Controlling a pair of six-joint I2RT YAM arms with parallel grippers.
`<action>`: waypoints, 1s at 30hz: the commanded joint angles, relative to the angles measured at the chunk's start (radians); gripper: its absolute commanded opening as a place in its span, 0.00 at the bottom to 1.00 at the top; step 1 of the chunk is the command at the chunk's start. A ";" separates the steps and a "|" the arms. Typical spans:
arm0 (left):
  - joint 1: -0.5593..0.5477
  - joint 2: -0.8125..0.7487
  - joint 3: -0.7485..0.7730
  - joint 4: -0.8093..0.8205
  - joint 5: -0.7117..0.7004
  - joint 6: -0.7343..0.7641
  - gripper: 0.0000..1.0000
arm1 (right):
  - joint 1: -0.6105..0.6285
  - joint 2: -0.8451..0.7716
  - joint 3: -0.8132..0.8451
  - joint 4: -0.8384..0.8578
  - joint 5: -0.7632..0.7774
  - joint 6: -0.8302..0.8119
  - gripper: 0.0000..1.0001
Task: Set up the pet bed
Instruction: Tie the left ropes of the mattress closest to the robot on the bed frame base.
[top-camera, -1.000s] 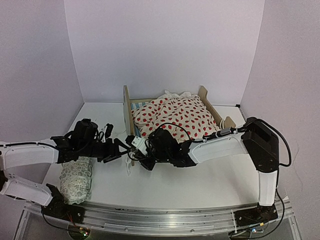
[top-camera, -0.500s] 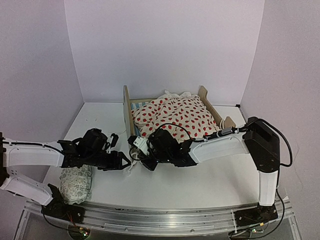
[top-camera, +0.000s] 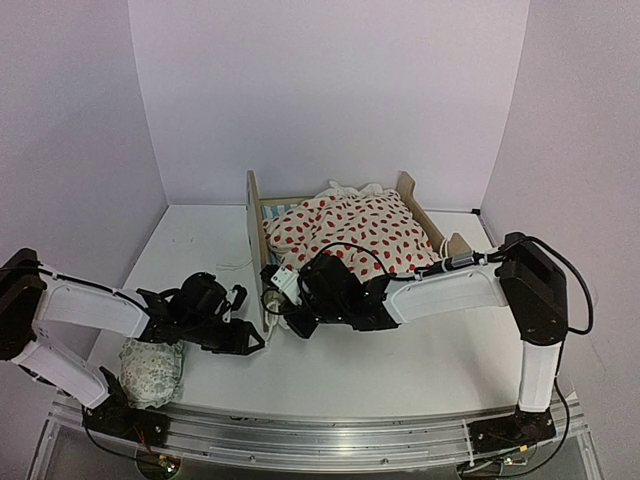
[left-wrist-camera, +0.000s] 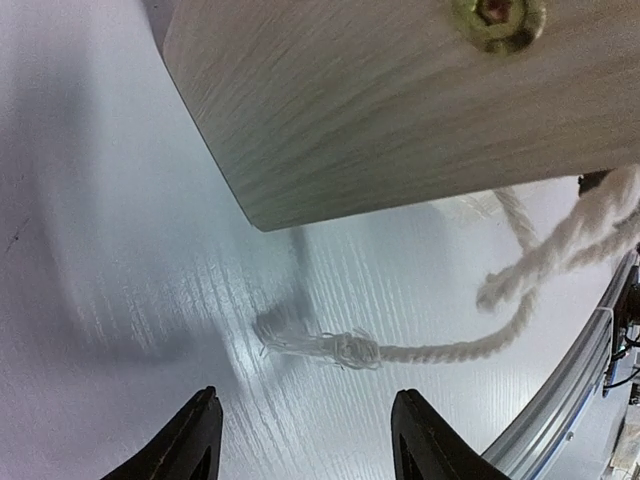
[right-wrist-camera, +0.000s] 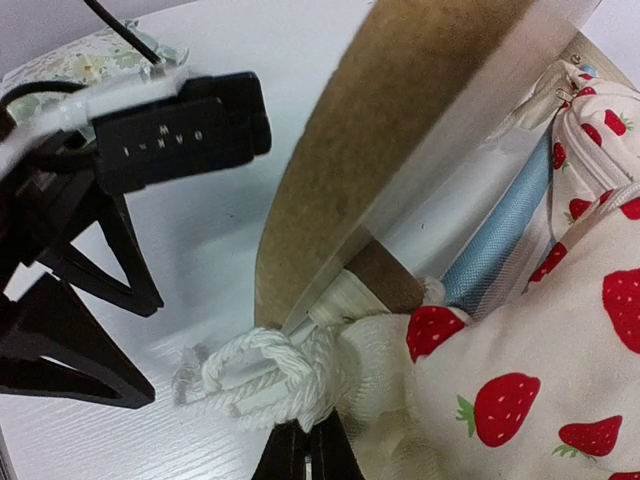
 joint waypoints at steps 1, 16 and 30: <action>-0.002 0.052 0.060 0.105 0.031 0.050 0.61 | 0.006 -0.036 0.026 -0.003 -0.026 0.064 0.00; -0.002 0.144 0.086 0.159 -0.002 0.014 0.47 | 0.006 -0.022 0.063 -0.018 -0.041 0.083 0.00; -0.170 0.114 0.056 0.210 -0.194 0.059 0.74 | 0.007 -0.006 0.115 -0.065 -0.037 0.169 0.00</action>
